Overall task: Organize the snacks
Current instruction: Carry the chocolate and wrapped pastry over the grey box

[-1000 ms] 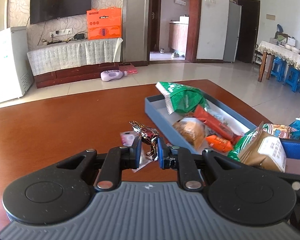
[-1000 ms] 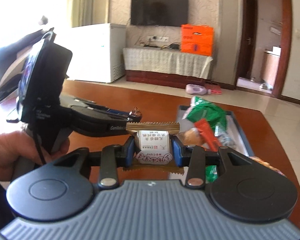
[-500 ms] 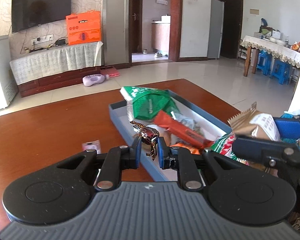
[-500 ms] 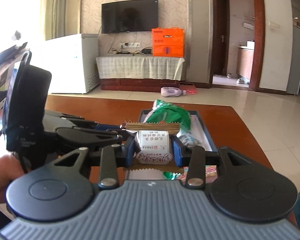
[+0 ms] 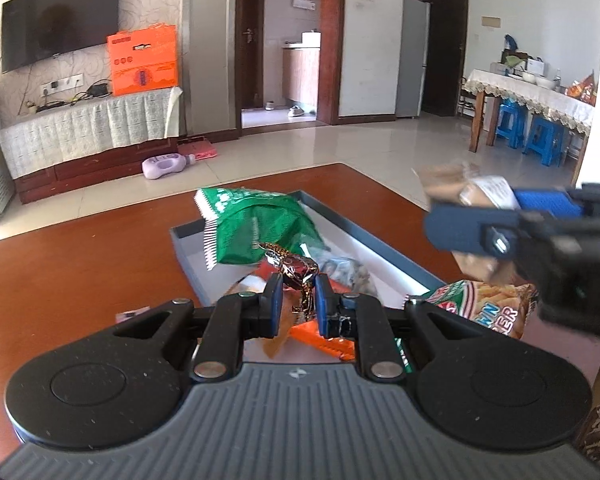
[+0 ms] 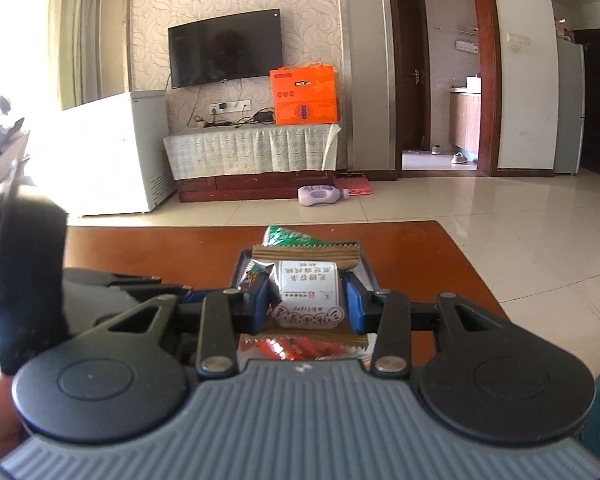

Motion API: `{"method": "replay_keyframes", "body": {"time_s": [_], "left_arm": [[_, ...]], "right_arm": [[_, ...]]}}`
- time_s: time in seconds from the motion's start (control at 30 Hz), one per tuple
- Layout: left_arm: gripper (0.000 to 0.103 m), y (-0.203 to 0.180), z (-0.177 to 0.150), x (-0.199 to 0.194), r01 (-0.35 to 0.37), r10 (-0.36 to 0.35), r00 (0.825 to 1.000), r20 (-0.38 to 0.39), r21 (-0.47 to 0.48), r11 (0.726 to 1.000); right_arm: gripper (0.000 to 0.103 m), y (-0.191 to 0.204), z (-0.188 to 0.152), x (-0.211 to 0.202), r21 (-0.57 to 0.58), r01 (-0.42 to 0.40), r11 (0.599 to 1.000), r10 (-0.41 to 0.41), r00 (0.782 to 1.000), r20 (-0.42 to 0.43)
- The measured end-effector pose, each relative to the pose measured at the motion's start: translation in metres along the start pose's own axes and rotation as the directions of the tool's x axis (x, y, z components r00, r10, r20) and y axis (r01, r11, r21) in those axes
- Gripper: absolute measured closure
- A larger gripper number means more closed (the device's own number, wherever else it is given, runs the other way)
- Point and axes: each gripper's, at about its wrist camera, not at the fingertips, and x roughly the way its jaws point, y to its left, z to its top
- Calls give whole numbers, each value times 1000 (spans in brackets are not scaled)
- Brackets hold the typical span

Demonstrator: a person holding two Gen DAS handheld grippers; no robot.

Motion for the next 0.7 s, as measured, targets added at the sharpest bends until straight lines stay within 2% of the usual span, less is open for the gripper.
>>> {"method": "replay_keyframes", "body": {"time_s": [0.37, 0.7], "left_arm": [[83, -3, 8, 26, 16, -16, 1000, -2, 33, 999], [83, 2, 16, 53, 36, -36, 999, -13, 17, 999]], "right_arm": [[61, -15, 12, 25, 14, 33, 999, -33, 999, 14], [61, -23, 7, 20, 29, 42, 999, -42, 999, 11]]}}
